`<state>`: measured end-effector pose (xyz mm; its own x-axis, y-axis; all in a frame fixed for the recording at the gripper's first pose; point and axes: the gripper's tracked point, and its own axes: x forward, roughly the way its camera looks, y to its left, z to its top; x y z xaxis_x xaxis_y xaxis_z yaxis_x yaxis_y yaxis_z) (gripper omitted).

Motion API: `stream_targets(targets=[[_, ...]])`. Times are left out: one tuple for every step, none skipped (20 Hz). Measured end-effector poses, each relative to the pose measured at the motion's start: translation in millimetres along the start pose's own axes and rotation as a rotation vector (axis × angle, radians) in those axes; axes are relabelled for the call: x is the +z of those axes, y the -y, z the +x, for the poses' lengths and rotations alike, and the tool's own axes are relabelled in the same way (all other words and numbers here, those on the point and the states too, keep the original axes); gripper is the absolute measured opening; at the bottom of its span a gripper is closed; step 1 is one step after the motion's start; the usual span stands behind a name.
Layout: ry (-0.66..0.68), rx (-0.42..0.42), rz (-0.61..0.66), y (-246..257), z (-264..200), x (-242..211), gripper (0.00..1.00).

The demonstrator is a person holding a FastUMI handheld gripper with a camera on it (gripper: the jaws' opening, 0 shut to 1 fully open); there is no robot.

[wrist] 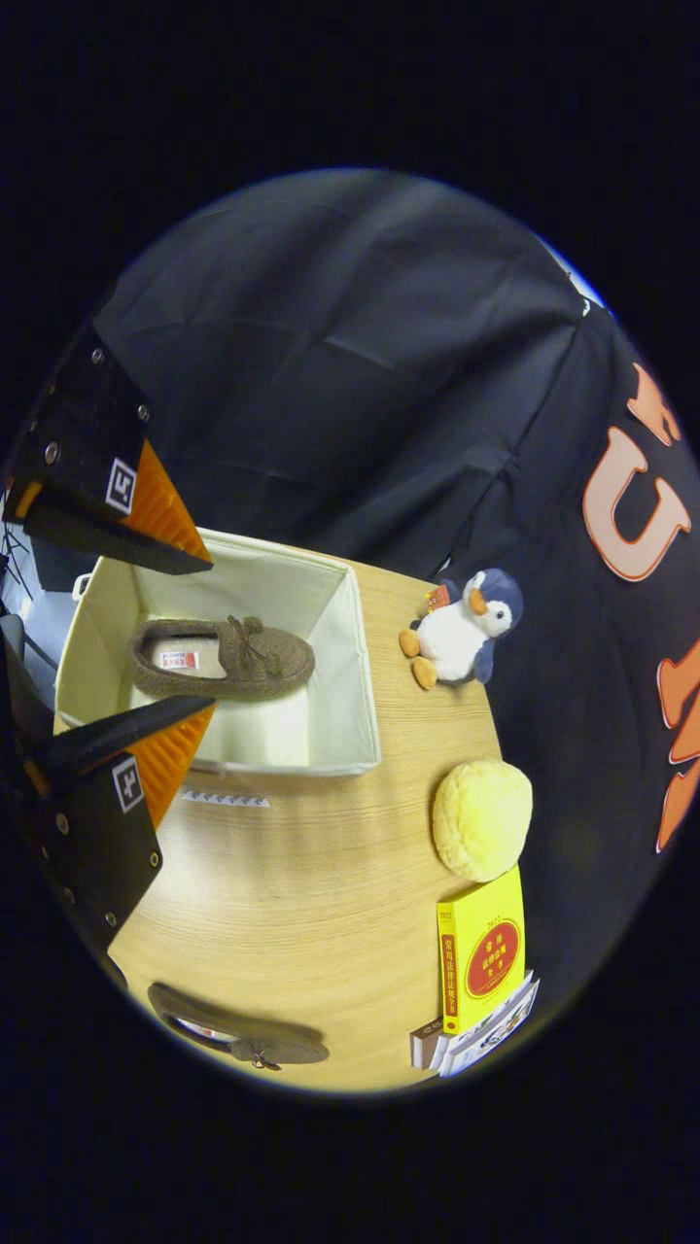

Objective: Open the storage box then place both shoes into the box .Put the left shoe in first, then the right shoe, with the right side of both shoes facing outward in a uniform manner.

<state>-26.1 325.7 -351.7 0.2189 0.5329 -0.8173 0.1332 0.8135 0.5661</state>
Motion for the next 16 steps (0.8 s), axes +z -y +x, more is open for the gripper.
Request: stream_targets(targets=[[0.014,-0.004,0.002,12,-11,3,0.79],[0.029,-0.012,0.001,25,-21,4,0.83],[0.044,-0.020,-0.003,39,-32,6,0.85],[0.059,-0.035,-0.007,53,-42,7,0.88],[0.074,-0.052,-0.011,70,-52,8,0.89],[0.090,-0.071,-0.010,85,-58,8,0.92],[0.099,-0.088,-0.004,103,-67,10,0.93],[0.096,-0.097,0.012,119,-73,6,0.95],[0.098,-0.104,0.035,132,-82,3,0.96],[0.109,-0.110,0.049,146,-87,3,0.96],[0.114,-0.126,0.063,162,-94,1,0.96],[0.118,-0.138,0.073,177,-99,-1,0.96],[0.121,-0.157,0.087,193,-104,-4,0.96],[0.126,-0.176,0.095,208,-109,-6,0.96],[0.132,-0.203,0.098,225,-114,-7,0.96],[0.133,-0.228,0.101,242,-118,-11,0.96]])
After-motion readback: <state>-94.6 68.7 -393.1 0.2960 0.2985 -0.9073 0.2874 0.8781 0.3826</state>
